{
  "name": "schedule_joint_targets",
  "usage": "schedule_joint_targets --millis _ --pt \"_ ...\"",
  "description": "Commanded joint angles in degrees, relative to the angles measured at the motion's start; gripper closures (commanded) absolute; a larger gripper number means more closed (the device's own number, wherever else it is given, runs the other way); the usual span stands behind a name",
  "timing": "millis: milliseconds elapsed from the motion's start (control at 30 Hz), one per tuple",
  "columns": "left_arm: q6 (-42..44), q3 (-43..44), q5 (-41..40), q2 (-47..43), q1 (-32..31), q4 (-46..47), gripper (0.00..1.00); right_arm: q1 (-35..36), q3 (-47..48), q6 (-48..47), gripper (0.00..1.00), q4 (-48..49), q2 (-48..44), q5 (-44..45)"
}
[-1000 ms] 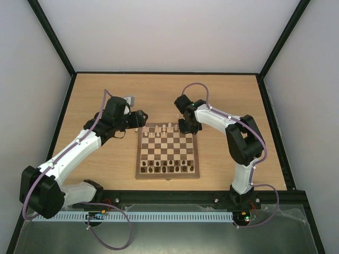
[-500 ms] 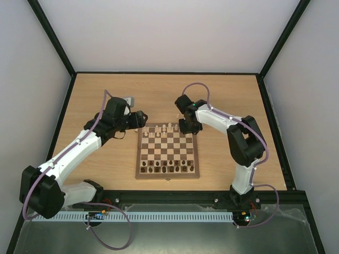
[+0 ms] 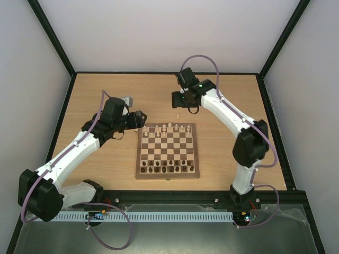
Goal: Set up the chess pieces on the board
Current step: Place the chess piece on the chessboard, then pick up the chess piece at the center of the board.
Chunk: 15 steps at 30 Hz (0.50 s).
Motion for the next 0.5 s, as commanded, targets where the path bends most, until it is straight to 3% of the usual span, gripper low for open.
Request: schedule_joint_targets --millis 0,233,467 --pt "0.24 0.58 -0.84 -1.31 0.57 -0.66 0.21 -0.63 7.53 -1.97 0.34 -4.96 11.73 -0.80" --pt "0.28 0.40 -0.58 -1.24 0.67 -0.92 0.21 -0.72 14.64 -2.78 0.38 -5.85 23.27 1.37" --pt "0.50 0.44 -0.58 -1.19 1.26 -0.92 0.21 -1.22 17.80 -3.26 0.44 -6.55 28.87 4.08"
